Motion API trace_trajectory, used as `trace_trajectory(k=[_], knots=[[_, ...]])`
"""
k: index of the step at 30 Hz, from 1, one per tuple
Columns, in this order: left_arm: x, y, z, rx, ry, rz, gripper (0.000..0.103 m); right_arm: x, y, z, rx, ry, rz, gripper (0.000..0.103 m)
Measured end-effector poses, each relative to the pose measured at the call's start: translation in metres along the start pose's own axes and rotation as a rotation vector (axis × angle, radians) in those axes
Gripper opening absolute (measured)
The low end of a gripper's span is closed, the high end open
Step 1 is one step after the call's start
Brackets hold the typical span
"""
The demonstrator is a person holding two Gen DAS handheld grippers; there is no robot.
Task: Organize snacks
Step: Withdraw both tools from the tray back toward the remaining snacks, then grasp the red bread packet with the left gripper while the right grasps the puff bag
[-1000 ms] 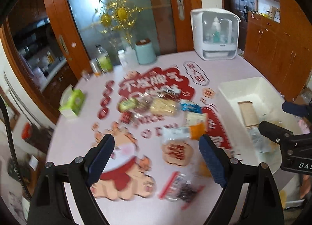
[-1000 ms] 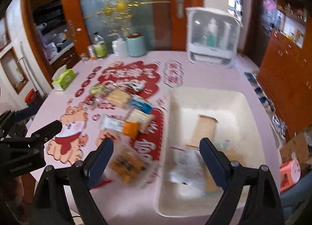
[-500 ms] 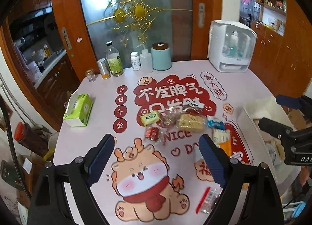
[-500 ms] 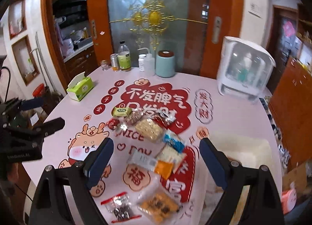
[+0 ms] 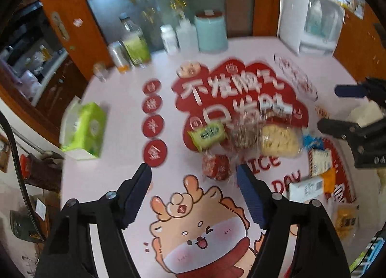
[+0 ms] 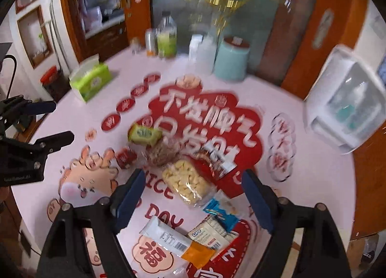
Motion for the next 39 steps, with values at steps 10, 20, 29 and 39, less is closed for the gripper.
trace_trajectory(k=[10, 20, 29, 39], knots=[[0.007, -0.007, 0.085, 0.136, 0.153, -0.044, 0.072, 0.014, -0.005, 0.089, -0.122, 0.177, -0.061, 0.081], [0.007, -0.009, 0.129, 0.168, 0.242, -0.079, 0.072, 0.017, 0.010, 0.136, -0.119, 0.242, -0.187, 0.081], [0.010, -0.018, 0.143, 0.217, 0.280, -0.109, 0.054, 0.025, 0.017, 0.146, -0.101, 0.259, -0.223, 0.067], [0.018, -0.020, 0.102, 0.176, 0.212, -0.118, 0.052, 0.036, 0.022, 0.108, -0.130, 0.200, -0.145, 0.061]])
Point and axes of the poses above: each gripper's, at about its wrist camera, not at the fingertips, and z roughly the way its jaws point, y to its left, x to its underside, the point moved 4 cm from there along z, roughly the way its jaws point, and after that the axes turned 3 degrees about y, right-handed, at the moved point
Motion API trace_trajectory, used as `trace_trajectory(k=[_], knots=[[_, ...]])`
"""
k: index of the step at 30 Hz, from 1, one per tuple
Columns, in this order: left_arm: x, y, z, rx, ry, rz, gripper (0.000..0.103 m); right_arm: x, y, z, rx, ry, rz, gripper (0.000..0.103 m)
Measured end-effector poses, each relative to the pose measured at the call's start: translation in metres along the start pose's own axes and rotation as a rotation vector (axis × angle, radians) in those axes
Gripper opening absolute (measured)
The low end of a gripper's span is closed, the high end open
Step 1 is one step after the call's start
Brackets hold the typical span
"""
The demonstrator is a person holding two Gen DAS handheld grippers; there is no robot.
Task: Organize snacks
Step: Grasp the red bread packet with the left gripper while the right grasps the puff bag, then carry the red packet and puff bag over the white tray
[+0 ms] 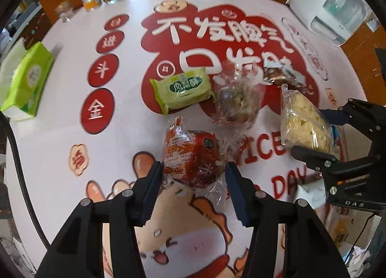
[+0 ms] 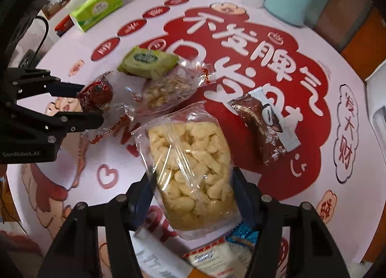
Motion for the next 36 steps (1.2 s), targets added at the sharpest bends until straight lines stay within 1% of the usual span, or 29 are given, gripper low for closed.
trace_trajectory(k=[3, 7, 13, 17, 19, 23, 25, 29, 30, 33, 36], knots=[[0.010, -0.006, -0.031, 0.007, -0.049, 0.003, 0.052, 0.003, 0.001, -0.022, -0.010, -0.047, 0.029, 0.061], [0.025, -0.018, -0.070, 0.028, -0.102, 0.010, 0.052, 0.012, 0.008, -0.064, -0.014, -0.133, 0.061, 0.061], [0.055, -0.052, -0.128, 0.059, -0.180, 0.053, 0.052, 0.034, 0.021, -0.122, -0.043, -0.252, 0.128, 0.061], [0.076, -0.084, -0.158, 0.088, -0.214, 0.096, 0.052, 0.066, 0.028, -0.161, -0.060, -0.323, 0.187, 0.061], [0.085, -0.099, -0.170, 0.097, -0.228, 0.119, 0.052, 0.089, 0.029, -0.180, -0.064, -0.354, 0.223, 0.061], [0.098, -0.145, -0.189, 0.107, -0.262, 0.186, 0.052, 0.132, 0.025, -0.212, -0.053, -0.399, 0.290, 0.061], [0.102, -0.168, -0.194, 0.110, -0.275, 0.215, 0.052, 0.158, 0.017, -0.227, -0.039, -0.417, 0.333, 0.061], [0.111, -0.222, -0.202, 0.146, -0.286, 0.271, 0.052, 0.204, -0.003, -0.245, -0.013, -0.424, 0.418, 0.061], [0.113, -0.231, -0.203, 0.150, -0.288, 0.278, 0.052, 0.215, -0.010, -0.249, 0.000, -0.423, 0.441, 0.061], [0.117, -0.272, -0.202, 0.151, -0.297, 0.318, 0.052, 0.249, -0.030, -0.261, 0.045, -0.425, 0.510, 0.061], [0.119, -0.306, -0.197, 0.164, -0.286, 0.337, 0.052, 0.279, -0.052, -0.272, 0.074, -0.432, 0.580, 0.061]])
Point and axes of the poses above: each gripper's, at about its wrist camera, not at the fingertips, and z roughly the way its jaws point, y to its left, x to its underside, the point moved 4 cm from there along z, roughly the way its jaws point, and after that the axes turned 3 degrees about y, right-handed, at the moved point
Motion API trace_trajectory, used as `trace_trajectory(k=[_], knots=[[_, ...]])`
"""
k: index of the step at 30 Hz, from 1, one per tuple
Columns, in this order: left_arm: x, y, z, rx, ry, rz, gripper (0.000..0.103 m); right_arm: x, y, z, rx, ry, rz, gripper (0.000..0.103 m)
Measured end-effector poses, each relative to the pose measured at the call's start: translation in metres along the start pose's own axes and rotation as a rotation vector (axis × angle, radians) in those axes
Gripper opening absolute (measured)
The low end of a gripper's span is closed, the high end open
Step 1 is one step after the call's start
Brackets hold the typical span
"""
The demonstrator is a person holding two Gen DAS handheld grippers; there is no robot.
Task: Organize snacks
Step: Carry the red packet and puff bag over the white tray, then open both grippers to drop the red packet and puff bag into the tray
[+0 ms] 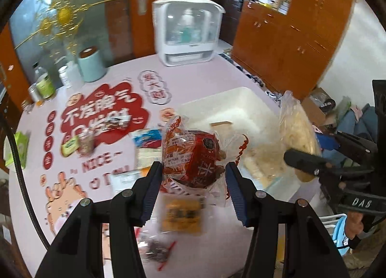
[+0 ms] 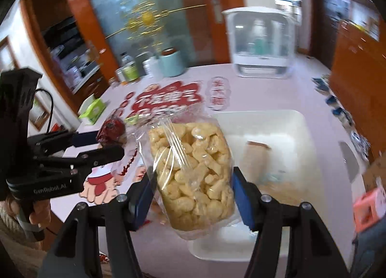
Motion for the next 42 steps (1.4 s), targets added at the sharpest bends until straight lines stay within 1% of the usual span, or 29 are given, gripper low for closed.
trace_trajectory(k=[4, 8, 13, 18, 24, 29, 31, 32, 33, 35, 37, 39, 42], knots=[[-0.007, -0.036, 0.015, 0.001, 0.011, 0.010, 0.052, 0.005, -0.044, -0.014, 0.034, -0.008, 0.083, 0.061], [-0.014, -0.065, 0.028, 0.007, 0.018, 0.013, 0.052, 0.008, -0.077, -0.018, 0.078, 0.001, 0.111, 0.062], [-0.018, -0.090, 0.040, -0.003, 0.028, 0.019, 0.053, 0.013, -0.107, -0.017, 0.075, 0.024, 0.151, 0.062], [-0.022, -0.102, 0.050, -0.015, 0.042, 0.017, 0.053, 0.013, -0.123, -0.012, 0.064, 0.037, 0.163, 0.062], [-0.025, -0.108, 0.057, -0.025, 0.053, 0.014, 0.053, 0.010, -0.128, -0.006, 0.053, 0.051, 0.164, 0.062], [-0.025, -0.113, 0.061, -0.049, 0.059, 0.027, 0.054, 0.007, -0.129, -0.002, 0.052, 0.055, 0.156, 0.063], [-0.026, -0.112, 0.060, -0.062, 0.049, 0.023, 0.067, 0.007, -0.128, 0.000, 0.052, 0.060, 0.152, 0.063], [-0.026, -0.111, 0.059, -0.063, 0.043, 0.020, 0.080, 0.007, -0.129, 0.002, 0.056, 0.066, 0.154, 0.063], [-0.027, -0.110, 0.057, -0.060, 0.033, 0.010, 0.089, 0.007, -0.128, 0.003, 0.062, 0.076, 0.157, 0.063], [-0.028, -0.107, 0.054, -0.053, 0.014, -0.009, 0.091, 0.007, -0.127, 0.006, 0.070, 0.075, 0.144, 0.065], [-0.028, -0.103, 0.054, -0.045, 0.016, -0.018, 0.091, 0.006, -0.127, 0.005, 0.092, 0.055, 0.134, 0.071], [-0.027, -0.097, 0.054, -0.048, 0.021, -0.035, 0.091, 0.004, -0.127, 0.003, 0.122, 0.029, 0.128, 0.082], [-0.025, -0.091, 0.054, -0.053, 0.029, -0.057, 0.091, 0.002, -0.127, 0.001, 0.116, 0.013, 0.132, 0.085]])
Point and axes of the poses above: each gripper's, at about its wrist camera, not at the fingertips, and z roughly the way its jaws point, y to its left, x to its underside, the point moved 4 cm from there along z, roughly the way its jaws point, and after that the axes turned 3 degrees about y, right-handed, at the moved point
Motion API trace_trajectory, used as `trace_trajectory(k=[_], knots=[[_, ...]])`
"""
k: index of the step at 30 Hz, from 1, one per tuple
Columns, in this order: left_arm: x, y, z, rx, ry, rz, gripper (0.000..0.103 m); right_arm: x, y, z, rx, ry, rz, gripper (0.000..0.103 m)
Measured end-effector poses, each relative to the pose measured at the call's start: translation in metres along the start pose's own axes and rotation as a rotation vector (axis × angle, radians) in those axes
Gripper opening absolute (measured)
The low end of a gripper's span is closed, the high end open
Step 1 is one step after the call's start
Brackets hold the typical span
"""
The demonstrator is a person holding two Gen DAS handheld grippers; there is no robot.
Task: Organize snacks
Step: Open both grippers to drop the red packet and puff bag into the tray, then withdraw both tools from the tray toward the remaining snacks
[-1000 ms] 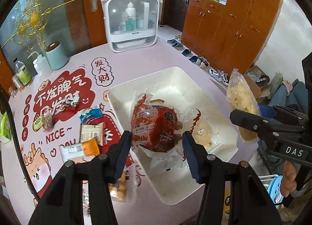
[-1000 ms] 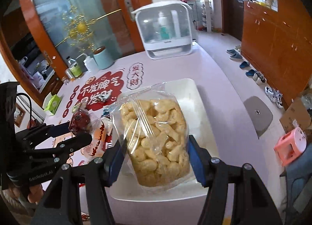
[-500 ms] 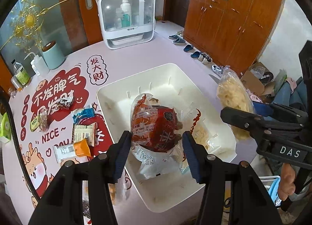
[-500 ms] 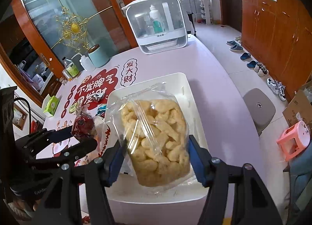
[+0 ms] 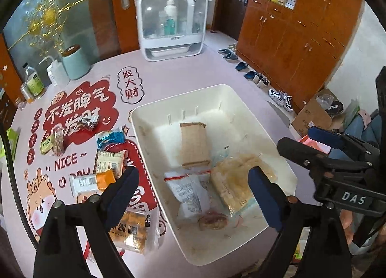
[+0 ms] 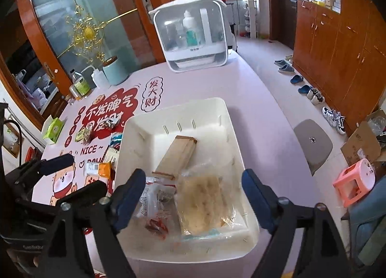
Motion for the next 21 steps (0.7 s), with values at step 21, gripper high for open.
trace_trajectory(k=[21], knots=[[0.018, 0.036, -0.027, -0.064, -0.013, -0.057, 0.091, 0.007, 0.030, -0.003, -0.039, 0.004, -0.023, 0.086]])
Point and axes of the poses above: each gripper's, at about its wrist camera, not at the fingertips, and z roughly the way its jaws point, y to its left, x to its underside, the point moved 4 cm from there along z, roughly the way its jaws point, and after that the axes turned 3 degrees about y, right-handed, at the moved point
